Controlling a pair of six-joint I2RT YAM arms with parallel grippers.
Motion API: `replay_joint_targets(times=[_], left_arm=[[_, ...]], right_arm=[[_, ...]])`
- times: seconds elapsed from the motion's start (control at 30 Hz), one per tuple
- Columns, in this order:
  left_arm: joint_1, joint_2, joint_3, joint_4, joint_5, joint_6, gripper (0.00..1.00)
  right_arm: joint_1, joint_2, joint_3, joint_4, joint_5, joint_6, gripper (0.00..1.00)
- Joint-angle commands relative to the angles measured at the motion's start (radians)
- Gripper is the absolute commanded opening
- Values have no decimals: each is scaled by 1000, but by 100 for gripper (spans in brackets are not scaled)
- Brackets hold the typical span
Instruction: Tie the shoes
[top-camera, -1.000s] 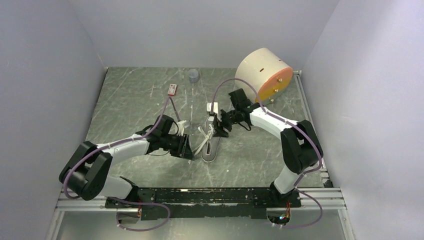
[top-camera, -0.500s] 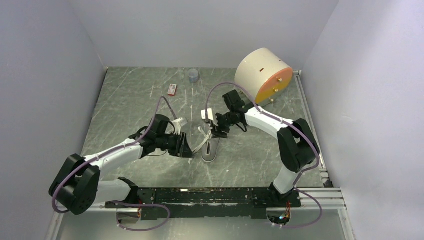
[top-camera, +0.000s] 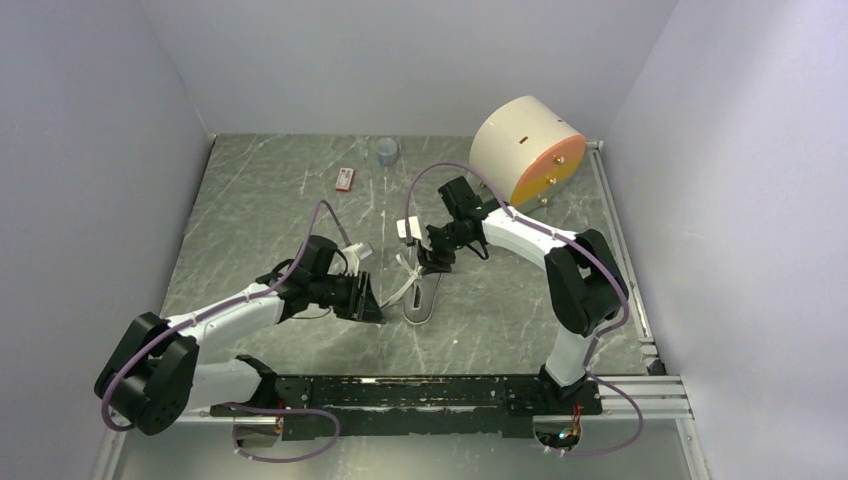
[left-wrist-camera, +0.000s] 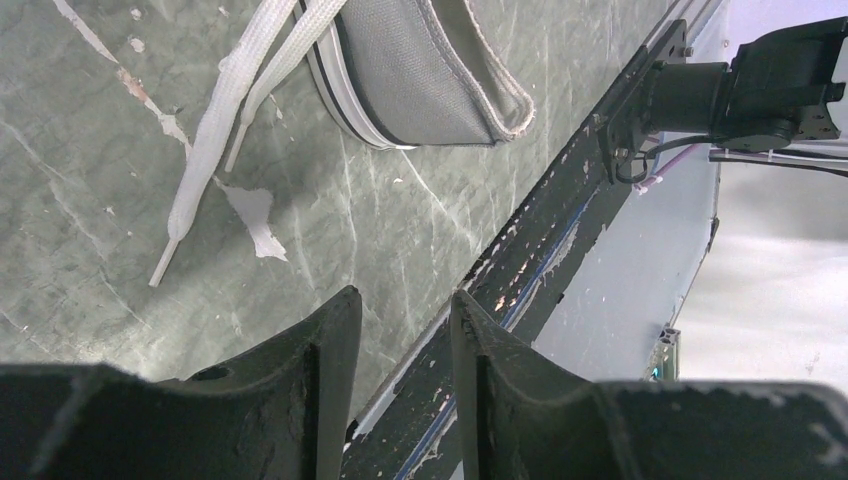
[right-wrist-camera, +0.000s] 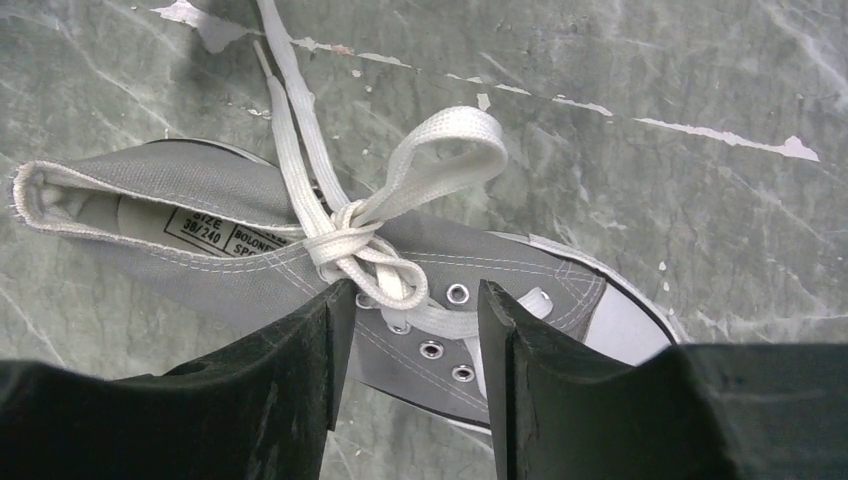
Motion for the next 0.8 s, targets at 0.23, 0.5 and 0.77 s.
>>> replay_joint_targets(times=[0.23, 0.5, 0.77], left_arm=[[3, 22, 42, -24, 29, 29, 42], [15, 19, 29, 66, 40, -44, 53], [16, 177, 114, 357, 3, -251, 63]], right_arm=[[27, 16, 17, -15, -28, -14, 43], [21, -32, -27, 42, -19, 33, 19], [14, -84, -84, 80, -15, 58, 0]])
